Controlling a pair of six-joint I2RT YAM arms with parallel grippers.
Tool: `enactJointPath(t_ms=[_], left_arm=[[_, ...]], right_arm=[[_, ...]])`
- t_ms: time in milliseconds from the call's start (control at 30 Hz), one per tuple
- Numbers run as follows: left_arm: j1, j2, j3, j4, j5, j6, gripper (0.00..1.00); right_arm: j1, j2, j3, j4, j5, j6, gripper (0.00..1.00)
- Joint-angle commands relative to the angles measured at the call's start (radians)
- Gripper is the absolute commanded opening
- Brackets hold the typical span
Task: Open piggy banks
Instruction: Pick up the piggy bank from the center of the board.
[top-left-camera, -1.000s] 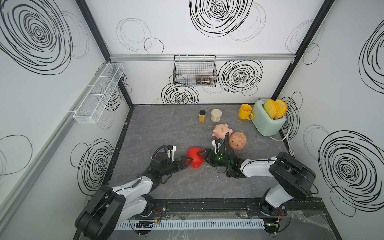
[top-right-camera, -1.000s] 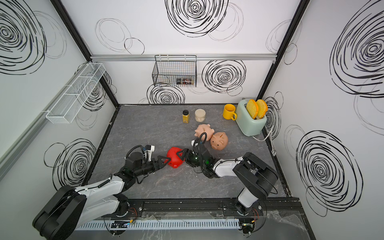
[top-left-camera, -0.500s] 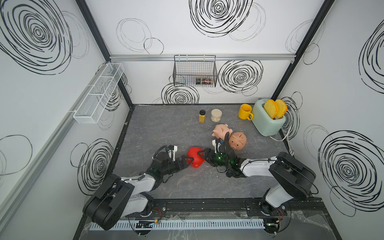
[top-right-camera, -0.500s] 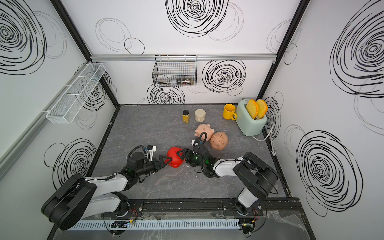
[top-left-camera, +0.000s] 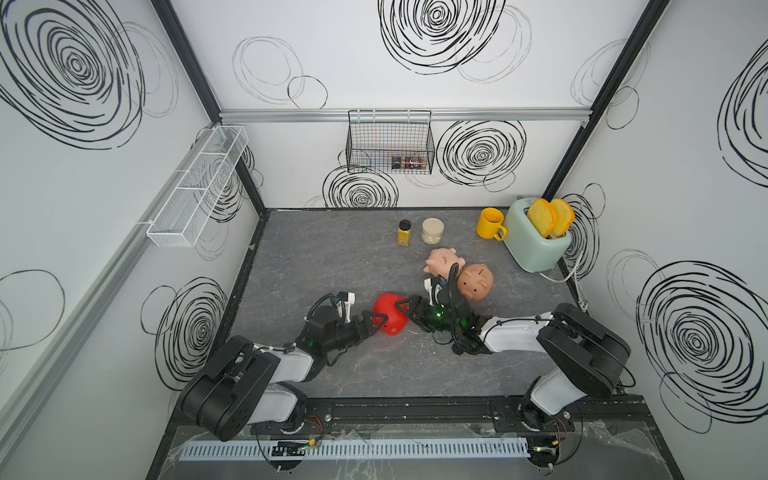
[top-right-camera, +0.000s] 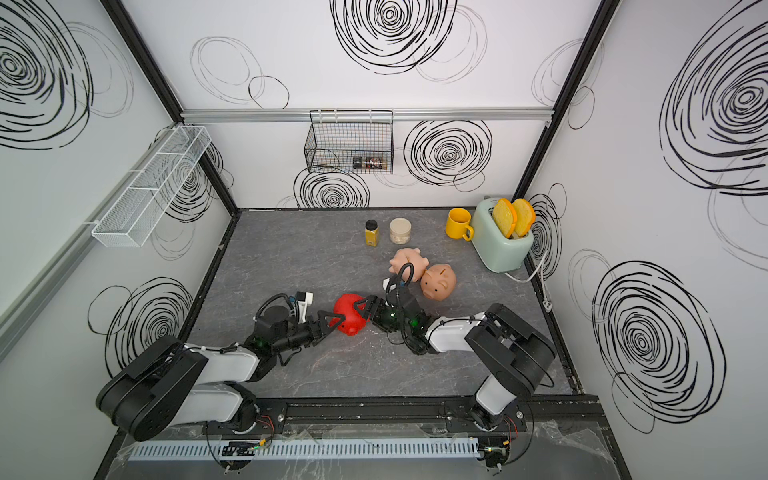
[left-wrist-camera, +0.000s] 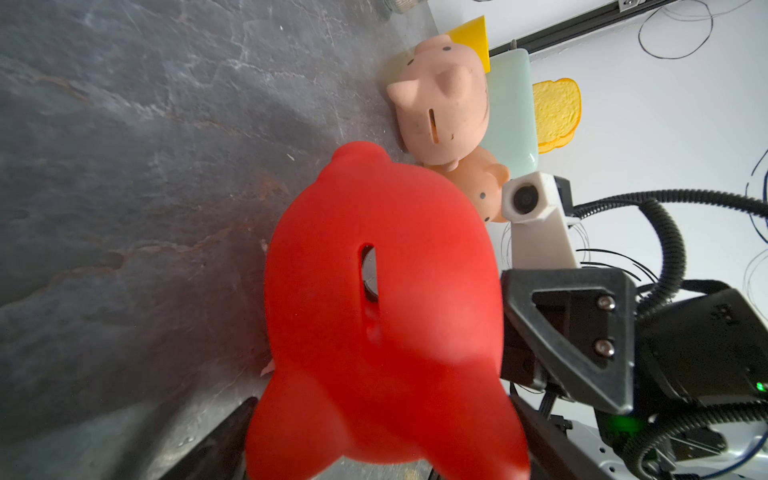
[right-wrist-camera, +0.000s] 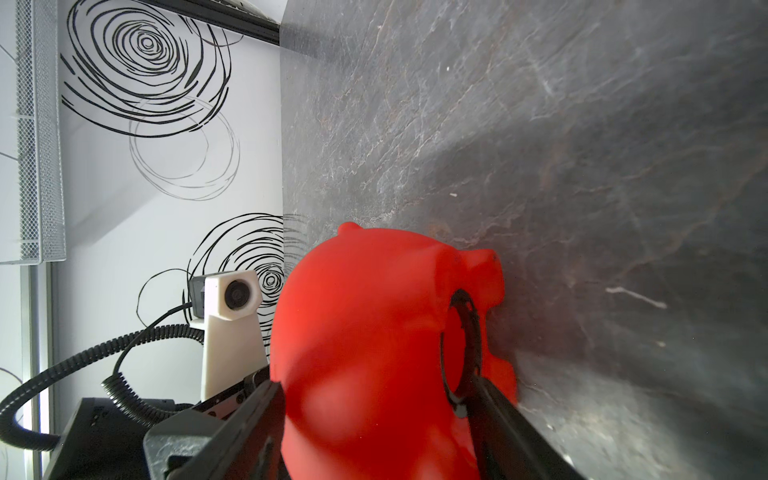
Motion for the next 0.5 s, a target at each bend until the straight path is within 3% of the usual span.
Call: enactJointPath(t_ms=[0, 233, 333, 467], left_arm=[[-0.006, -0.004, -0.001, 0.108, 0.027, -0.019, 0.89], [-0.004, -0.036, 0.015, 0.040, 0.010, 0.019, 0.86], [-0.002, -0.050, 0.021, 0.017, 0.010, 0.026, 1.00], [-0.001, -0.062, 0.023, 0.011, 0.007, 0.020, 0.96]], right_arm=[[0.002, 0.034, -0.015, -0.140, 0.012, -0.013, 0.73], [0.003, -0.008, 0.003, -0.169, 0.015, -0.048, 0.73], [0.002, -0.014, 0.016, -0.192, 0.019, -0.060, 0.74], [0.003, -0.003, 0.018, -0.188, 0.013, -0.058, 0.74]])
